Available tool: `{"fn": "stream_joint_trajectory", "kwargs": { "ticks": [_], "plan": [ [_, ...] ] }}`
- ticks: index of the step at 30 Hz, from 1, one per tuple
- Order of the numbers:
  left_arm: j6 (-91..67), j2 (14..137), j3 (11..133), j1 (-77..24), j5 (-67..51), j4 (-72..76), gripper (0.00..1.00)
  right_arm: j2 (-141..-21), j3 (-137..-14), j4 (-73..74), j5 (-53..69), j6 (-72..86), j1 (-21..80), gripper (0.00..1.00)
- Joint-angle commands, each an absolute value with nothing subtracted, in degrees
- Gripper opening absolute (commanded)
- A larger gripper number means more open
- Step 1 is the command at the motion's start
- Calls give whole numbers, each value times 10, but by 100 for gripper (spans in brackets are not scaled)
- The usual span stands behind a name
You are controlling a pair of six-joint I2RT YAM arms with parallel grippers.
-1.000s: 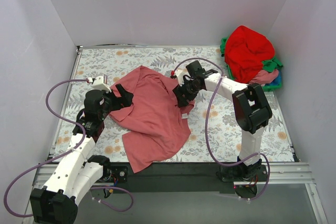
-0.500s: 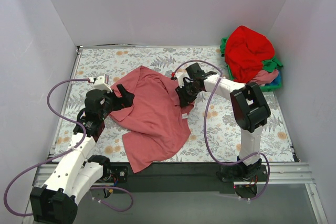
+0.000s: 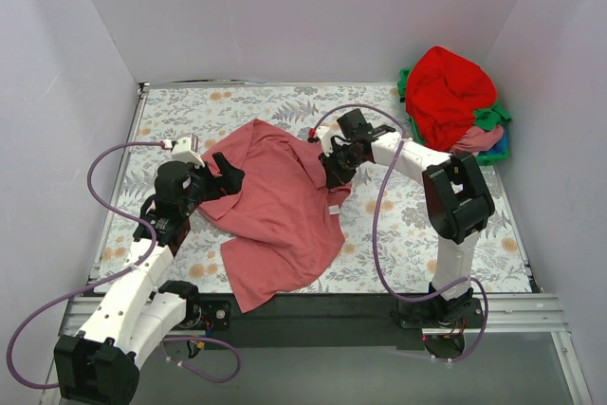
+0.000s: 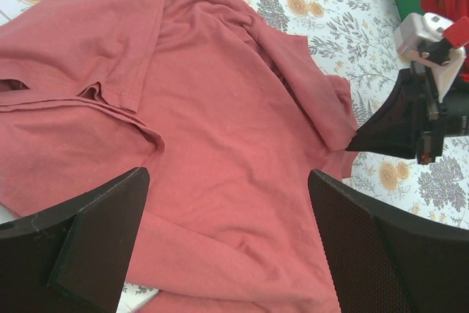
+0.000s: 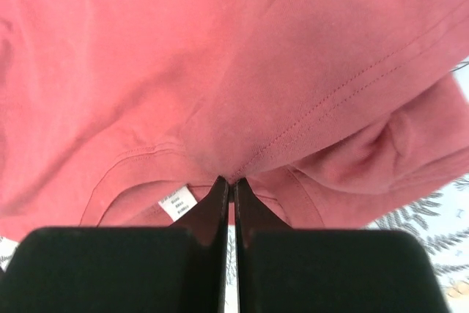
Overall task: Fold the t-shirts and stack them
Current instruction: Flatten the tshirt out
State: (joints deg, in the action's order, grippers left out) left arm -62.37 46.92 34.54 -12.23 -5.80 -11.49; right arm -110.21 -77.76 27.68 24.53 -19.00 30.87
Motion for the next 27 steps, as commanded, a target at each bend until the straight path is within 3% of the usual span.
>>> {"fn": "stream_joint_trajectory", "kwargs": {
  "ticks": [1, 15, 18, 23, 27],
  "plan": [
    [-614, 468, 344, -126, -67, -104, 89, -1067, -818, 316, 246, -247, 308, 1],
    [-611, 468, 344, -128, -68, -102, 89, -1135, -860, 354, 249, -268, 308, 7],
    [-611, 468, 344, -128, -68, -102, 89, -1140, -870, 355, 238, -268, 308, 1],
    [-610, 468, 345, -128, -66, -103, 89, -1129, -918, 356, 149, -271, 300, 1],
    [-608, 470, 344, -129, -67, -103, 89, -1157, -1098, 357, 14, -242, 261, 1]
  ]
}}
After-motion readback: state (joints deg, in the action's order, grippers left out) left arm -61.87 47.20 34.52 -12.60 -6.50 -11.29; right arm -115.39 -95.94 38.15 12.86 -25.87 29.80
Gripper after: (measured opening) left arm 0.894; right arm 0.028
